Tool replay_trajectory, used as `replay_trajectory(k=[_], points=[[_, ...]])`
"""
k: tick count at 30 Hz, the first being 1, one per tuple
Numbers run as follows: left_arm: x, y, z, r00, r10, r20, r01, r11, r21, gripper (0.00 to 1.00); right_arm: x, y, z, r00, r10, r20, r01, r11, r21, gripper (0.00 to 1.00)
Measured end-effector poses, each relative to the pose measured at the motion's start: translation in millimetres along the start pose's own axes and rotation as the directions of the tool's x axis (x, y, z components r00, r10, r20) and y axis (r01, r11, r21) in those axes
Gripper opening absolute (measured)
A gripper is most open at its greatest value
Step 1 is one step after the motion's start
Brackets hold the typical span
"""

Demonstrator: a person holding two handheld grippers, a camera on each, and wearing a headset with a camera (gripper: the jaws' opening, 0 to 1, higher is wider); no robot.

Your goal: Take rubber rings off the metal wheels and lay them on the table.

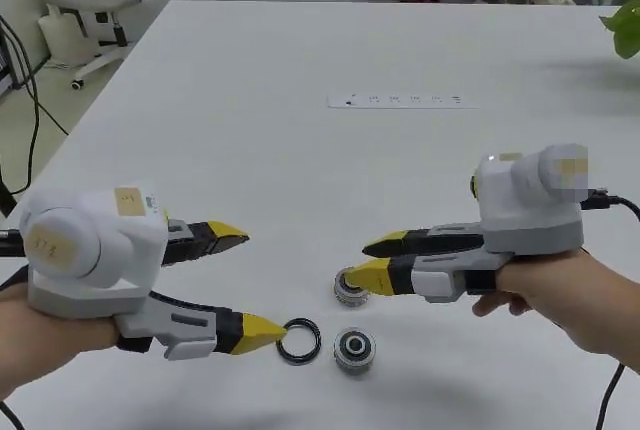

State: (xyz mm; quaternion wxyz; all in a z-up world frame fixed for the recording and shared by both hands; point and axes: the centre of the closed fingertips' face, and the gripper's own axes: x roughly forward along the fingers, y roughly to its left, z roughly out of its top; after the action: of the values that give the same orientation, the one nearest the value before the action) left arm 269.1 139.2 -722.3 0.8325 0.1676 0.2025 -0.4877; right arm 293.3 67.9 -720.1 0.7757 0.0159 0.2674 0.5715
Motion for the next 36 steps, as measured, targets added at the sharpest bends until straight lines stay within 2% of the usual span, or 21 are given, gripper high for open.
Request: replay_trajectory(k=[9,17,23,29,34,36], points=[[-7.1,2.0,7.4,0.9999,0.009,0.014,-0.009,1.0,-0.003,0.72,-18.4,1.9,2.2,0.9996,-0.028,-0.001,0.028,0.996,-0.089,0.41],[-11.6,-0.2,11.3,0.9997,0.009,0.023,-0.009,1.0,-0.011,0.76,-35.0,0.3,-4.6,0.9985,-0.055,-0.005,0.054,0.991,-0.124,0.49],[-13.0,-1.6,7.2,0.9999,0.013,0.002,-0.013,1.0,0.013,0.78,-44.8,5.5,-10.8,0.9978,-0.065,-0.012,0.061,0.98,-0.191,0.56],[-15.9,-2.3,5.9,0.9996,0.025,0.01,-0.025,1.0,-0.005,0.79,-54.0,4.9,-22.9,0.9966,-0.081,-0.02,0.075,0.976,-0.207,0.64],[-19.2,-2.7,-0.2,0.9993,0.037,0.007,-0.037,0.999,-0.021,0.79,-62.2,1.7,-35.8,0.9941,-0.104,-0.032,0.094,0.971,-0.218,0.68],[-20.9,-2.6,-2.8,0.9991,0.042,0.006,-0.042,0.999,-0.027,0.79,-65.7,0.4,-39.7,0.9932,-0.113,-0.028,0.105,0.974,-0.201,0.69]])
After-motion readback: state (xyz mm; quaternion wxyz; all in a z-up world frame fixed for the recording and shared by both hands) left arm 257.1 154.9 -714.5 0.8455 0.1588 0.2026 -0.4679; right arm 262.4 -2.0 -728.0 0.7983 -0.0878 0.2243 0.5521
